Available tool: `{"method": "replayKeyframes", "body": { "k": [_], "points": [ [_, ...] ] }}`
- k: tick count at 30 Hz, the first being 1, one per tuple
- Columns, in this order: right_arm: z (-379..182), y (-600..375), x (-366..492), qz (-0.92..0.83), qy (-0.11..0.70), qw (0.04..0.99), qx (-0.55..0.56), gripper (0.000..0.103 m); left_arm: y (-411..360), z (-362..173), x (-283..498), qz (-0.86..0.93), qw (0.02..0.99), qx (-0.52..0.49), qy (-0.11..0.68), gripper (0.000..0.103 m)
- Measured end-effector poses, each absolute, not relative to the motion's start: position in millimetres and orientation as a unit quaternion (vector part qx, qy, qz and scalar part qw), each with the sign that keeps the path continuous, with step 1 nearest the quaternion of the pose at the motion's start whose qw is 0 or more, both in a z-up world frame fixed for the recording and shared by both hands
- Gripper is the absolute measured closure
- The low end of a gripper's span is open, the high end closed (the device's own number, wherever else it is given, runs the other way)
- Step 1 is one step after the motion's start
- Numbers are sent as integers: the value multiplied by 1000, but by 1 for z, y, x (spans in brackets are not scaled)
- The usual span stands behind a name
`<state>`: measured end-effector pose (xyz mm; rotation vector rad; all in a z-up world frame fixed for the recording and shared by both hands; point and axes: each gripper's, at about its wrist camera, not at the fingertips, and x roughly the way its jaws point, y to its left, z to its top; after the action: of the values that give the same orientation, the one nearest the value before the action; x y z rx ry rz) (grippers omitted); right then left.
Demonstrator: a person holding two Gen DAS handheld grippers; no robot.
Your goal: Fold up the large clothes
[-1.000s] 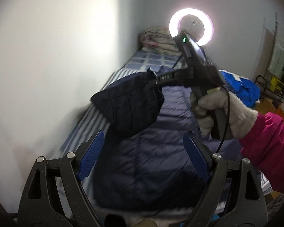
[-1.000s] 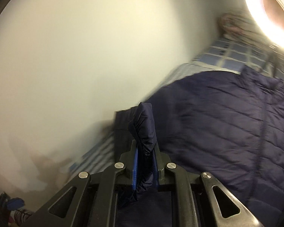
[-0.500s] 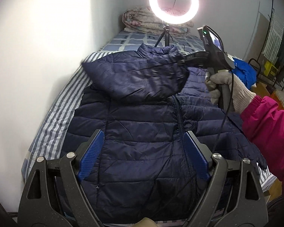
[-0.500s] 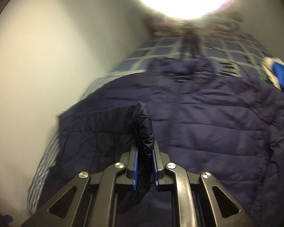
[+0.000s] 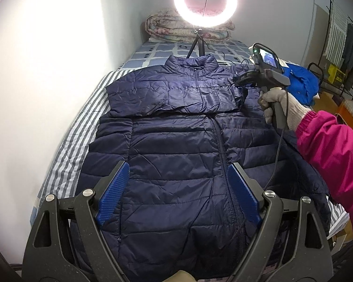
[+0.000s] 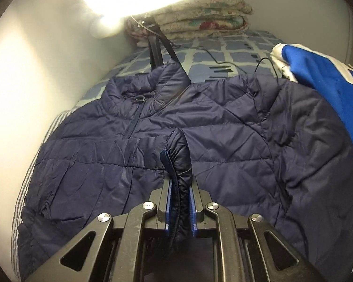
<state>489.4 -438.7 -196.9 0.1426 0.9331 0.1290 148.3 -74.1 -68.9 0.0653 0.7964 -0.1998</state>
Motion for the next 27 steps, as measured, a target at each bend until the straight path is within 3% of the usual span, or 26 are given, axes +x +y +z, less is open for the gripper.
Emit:
{"method": "replayKeyframes", "body": {
  "k": [2,5,6,13,27],
  "points": [
    [-207,-436,496,49,463,883,51,92,-74,-68,148,-96,917,29,387,15],
    [-219,-435,497,32,479,876,42,83,-73,-66,149,-95,917,25,387,15],
    [-223,-436,497,26,483,874,40,73,-73,-66,149,-95,917,24,387,15],
    [-199,-454,472,13,458,887,52,43,-67,-53,144,-76,929,25,360,15],
    [-45,-462,306,40,361,931,30,35,-74,-22,123,-78,951,27,296,15]
  ]
}}
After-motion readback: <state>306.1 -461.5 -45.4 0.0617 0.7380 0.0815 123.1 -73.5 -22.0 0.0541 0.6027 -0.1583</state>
